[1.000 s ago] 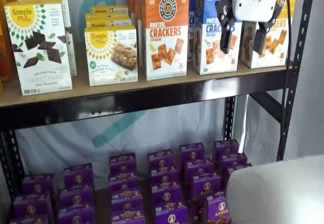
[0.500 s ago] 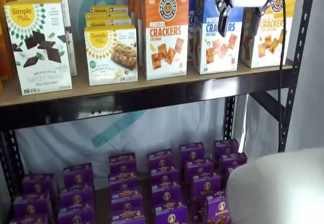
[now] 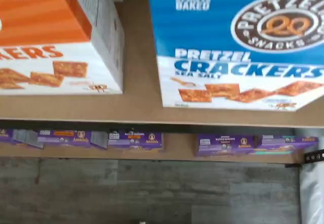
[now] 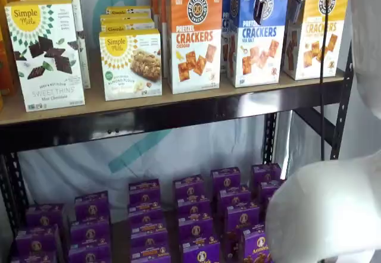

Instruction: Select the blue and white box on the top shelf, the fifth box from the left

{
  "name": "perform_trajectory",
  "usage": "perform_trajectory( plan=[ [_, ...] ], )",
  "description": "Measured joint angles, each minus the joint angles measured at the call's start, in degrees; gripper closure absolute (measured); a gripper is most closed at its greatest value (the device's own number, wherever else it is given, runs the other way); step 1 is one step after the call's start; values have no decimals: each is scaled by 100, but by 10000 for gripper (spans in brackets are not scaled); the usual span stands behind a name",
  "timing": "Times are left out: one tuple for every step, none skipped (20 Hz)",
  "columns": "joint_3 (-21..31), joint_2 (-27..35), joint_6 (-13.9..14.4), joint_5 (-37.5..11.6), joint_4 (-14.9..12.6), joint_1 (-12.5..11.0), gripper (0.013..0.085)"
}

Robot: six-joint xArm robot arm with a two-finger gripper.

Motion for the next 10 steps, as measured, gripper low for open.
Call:
perform_trajectory(
  plan=[
    [-32,36,-9,-5,13,-10,130],
    [-64,76,-23,-25,35,-25,130],
    [-82,100,-38,-59,65,-44,130],
    [-96,118,-47,-85,77,-52,130],
    [-107,134,-59,-128,97,-65,130],
    [-121,150,-64,-158,102,-70,130],
    [-135,165,-68,-183,103,-72,130],
    [-144,176,-73,-204,106,-76,130],
    [-146,180,-76,-230,109,-79,130],
    [-147,184,-76,-259,102,-78,130]
  ],
)
